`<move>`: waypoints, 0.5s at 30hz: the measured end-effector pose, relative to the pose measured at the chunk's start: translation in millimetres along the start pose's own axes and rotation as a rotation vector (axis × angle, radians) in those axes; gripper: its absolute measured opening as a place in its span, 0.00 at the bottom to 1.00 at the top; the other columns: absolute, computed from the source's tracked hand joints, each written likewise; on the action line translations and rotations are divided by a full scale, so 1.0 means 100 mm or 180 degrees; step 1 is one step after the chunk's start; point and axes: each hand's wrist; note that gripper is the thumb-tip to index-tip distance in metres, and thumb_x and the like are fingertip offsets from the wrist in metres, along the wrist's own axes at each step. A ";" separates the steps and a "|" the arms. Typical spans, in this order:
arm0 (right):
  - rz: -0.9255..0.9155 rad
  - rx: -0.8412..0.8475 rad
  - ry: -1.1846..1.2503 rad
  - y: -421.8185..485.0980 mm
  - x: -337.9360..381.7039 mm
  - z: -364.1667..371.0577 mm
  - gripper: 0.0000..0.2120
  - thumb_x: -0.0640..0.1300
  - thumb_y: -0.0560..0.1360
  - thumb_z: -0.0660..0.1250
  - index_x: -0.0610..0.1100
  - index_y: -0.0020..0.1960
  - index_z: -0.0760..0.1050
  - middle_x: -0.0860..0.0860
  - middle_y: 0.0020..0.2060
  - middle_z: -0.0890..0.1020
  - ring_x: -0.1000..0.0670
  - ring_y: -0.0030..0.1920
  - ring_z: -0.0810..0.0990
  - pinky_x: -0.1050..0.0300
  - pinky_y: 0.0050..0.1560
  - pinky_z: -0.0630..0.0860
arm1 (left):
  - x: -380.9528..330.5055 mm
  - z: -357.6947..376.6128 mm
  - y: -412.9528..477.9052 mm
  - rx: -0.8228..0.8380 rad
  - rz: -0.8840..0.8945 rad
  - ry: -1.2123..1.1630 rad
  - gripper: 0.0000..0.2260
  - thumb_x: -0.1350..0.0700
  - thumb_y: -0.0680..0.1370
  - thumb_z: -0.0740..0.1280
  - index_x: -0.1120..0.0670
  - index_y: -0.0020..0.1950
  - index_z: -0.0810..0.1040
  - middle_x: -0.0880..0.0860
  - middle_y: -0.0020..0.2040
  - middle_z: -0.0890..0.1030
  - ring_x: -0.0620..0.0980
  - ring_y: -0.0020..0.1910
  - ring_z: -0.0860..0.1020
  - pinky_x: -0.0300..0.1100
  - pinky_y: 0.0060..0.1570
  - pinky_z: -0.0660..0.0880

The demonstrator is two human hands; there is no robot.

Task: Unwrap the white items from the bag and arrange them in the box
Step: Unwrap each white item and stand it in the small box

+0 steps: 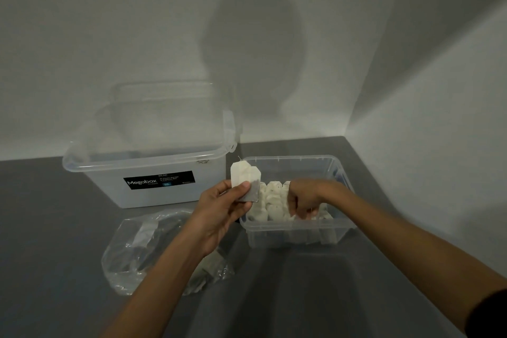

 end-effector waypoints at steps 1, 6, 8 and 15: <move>-0.0004 -0.0001 0.0008 0.00 0.00 0.01 0.10 0.32 0.72 0.69 0.38 0.52 0.81 0.47 0.40 0.82 0.54 0.32 0.80 0.64 0.32 0.78 | 0.01 0.00 0.00 -0.0008 -0.0008 0.0011 0.12 0.60 0.75 0.68 0.63 0.57 0.78 0.57 0.48 0.83 0.49 0.45 0.82 0.34 0.39 0.80; 0.0055 -0.0139 0.0045 0.03 -0.01 0.08 0.07 0.33 0.72 0.69 0.39 0.50 0.81 0.43 0.44 0.84 0.51 0.34 0.80 0.61 0.35 0.79 | 0.03 0.04 0.00 -0.0004 -0.0016 0.0036 0.11 0.60 0.76 0.68 0.63 0.57 0.78 0.57 0.48 0.83 0.49 0.45 0.81 0.36 0.42 0.81; 0.0084 -0.0113 0.0074 0.01 -0.01 0.05 0.06 0.33 0.72 0.70 0.39 0.48 0.80 0.41 0.45 0.85 0.52 0.30 0.80 0.63 0.32 0.79 | 0.03 0.05 0.00 0.0019 0.0004 0.0053 0.11 0.61 0.76 0.68 0.63 0.57 0.78 0.57 0.47 0.83 0.48 0.43 0.81 0.36 0.42 0.81; -0.0930 -0.1493 0.1696 -0.46 0.21 -0.39 0.08 0.44 0.77 0.66 0.40 0.47 0.79 0.47 0.34 0.82 0.54 0.29 0.80 0.63 0.30 0.76 | 0.00 0.12 0.04 0.0033 0.0126 0.0206 0.11 0.62 0.75 0.68 0.64 0.57 0.77 0.56 0.45 0.83 0.46 0.39 0.82 0.35 0.38 0.81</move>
Point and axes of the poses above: each hand's wrist, its own y-axis towards the middle knuckle, its own z-axis out of the palm, x = y × z
